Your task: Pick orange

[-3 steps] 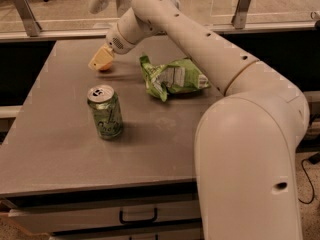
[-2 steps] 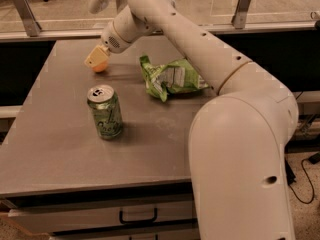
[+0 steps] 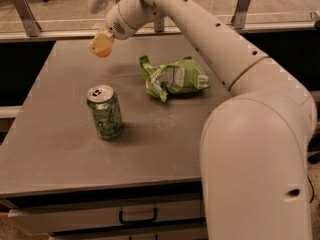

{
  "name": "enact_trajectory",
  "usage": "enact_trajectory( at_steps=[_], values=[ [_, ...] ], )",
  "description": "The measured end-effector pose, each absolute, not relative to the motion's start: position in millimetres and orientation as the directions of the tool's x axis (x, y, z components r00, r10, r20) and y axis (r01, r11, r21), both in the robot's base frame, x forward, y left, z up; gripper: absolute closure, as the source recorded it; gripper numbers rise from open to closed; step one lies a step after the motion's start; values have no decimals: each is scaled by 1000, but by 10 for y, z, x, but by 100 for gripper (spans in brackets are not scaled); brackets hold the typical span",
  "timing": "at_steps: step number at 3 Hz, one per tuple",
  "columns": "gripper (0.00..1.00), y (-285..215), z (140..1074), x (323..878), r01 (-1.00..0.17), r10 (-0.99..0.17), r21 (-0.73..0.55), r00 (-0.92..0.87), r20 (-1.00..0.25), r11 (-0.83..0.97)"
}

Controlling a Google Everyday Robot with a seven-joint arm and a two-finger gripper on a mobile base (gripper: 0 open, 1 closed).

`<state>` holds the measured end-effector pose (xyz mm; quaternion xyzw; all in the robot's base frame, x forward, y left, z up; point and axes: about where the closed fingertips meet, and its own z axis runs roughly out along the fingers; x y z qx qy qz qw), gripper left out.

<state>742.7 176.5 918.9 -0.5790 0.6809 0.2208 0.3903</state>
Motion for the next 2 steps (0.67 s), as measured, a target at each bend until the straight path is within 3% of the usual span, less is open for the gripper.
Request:
enact_trajectory(
  at_steps=[1,2],
  values=[
    [100,1440,9473,7333,-954,-608,-120,-75,-790,274],
    [100,1444,9462,7319,-956,-610,-113,-80,-788,272]
  ],
)
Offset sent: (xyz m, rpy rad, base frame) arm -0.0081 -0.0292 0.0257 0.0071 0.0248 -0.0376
